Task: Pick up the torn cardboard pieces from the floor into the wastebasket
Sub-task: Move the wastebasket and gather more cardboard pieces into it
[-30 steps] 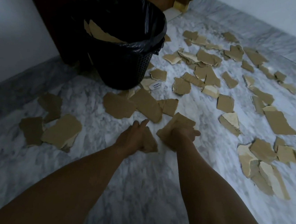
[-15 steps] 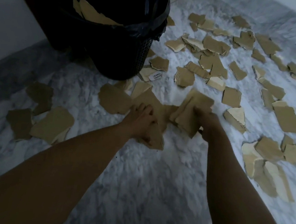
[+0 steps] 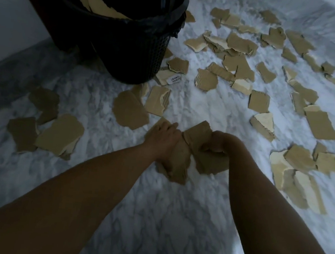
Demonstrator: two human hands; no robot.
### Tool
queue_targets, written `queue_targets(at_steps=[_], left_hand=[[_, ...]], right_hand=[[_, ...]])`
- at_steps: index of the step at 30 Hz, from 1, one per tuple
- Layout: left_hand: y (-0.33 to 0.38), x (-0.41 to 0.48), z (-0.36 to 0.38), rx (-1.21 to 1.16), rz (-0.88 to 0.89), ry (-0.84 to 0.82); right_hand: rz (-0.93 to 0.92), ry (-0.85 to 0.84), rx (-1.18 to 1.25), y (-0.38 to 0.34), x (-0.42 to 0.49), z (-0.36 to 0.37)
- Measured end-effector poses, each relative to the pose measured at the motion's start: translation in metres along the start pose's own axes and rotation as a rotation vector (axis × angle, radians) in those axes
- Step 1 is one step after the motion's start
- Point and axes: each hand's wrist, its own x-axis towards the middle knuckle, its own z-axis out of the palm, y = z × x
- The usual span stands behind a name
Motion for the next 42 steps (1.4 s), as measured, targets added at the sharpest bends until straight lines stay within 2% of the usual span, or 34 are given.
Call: queue_targets(at_steps=[4, 8, 12, 14, 17, 21, 22, 24, 27, 29, 31, 35, 36, 39, 42], left_hand=[[0.005, -0.008, -0.001, 0.012, -0.071, 0.098], [0.004, -0.031, 0.001, -0.036, -0.211, 0.032], [-0.011, -0.04, -0.012, -0.306, -0.352, -0.135], [-0.027, -0.042, -0.02, -0.327, -0.421, -0.114], [-0.062, -0.043, -0.024, -0.318, -0.512, -0.039], [-0.091, -0.042, -0.028, -0.41, -0.485, -0.15], [-0.092, -0.045, -0.03, -0.419, -0.477, -0.13], [-0.094, -0.053, -0.029, -0.43, -0.466, -0.032], [-0.097, -0.062, -0.012, -0.511, -0.533, 0.07], [-0.1, -0.063, -0.007, -0.524, -0.547, 0.061], [-0.105, -0.064, -0.001, -0.535, -0.59, 0.027], [-0.116, -0.06, 0.002, -0.585, -0.602, -0.022], [-0.119, -0.057, 0.001, -0.625, -0.642, -0.06], [-0.12, -0.05, -0.003, -0.481, -0.607, -0.114], [-0.12, -0.047, -0.005, -0.378, -0.606, -0.133]], right_hand=[[-0.02, 0.061, 0.124, 0.005, -0.021, 0.02], [-0.015, 0.112, 0.359, 0.006, -0.036, 0.028], [-0.045, 0.134, 0.287, -0.008, -0.043, 0.019], [-0.05, 0.166, 0.289, -0.016, -0.04, 0.017], [-0.08, 0.105, 0.235, -0.027, -0.034, 0.03], [-0.094, 0.051, 0.251, -0.027, -0.034, 0.052], [-0.078, 0.037, 0.284, -0.026, -0.033, 0.051], [-0.058, 0.035, 0.432, -0.026, -0.031, 0.043], [-0.023, 0.031, 0.893, -0.037, -0.026, 0.025], [-0.021, 0.072, 1.033, -0.053, -0.018, 0.016], [-0.034, 0.077, 1.068, -0.079, -0.011, 0.015], [-0.088, 0.119, 0.957, -0.127, 0.015, 0.031], [-0.102, 0.178, 0.846, -0.137, 0.021, 0.035], [-0.061, 0.347, 0.509, -0.158, 0.029, 0.043], [0.011, 0.369, 0.623, -0.168, 0.035, 0.045]])
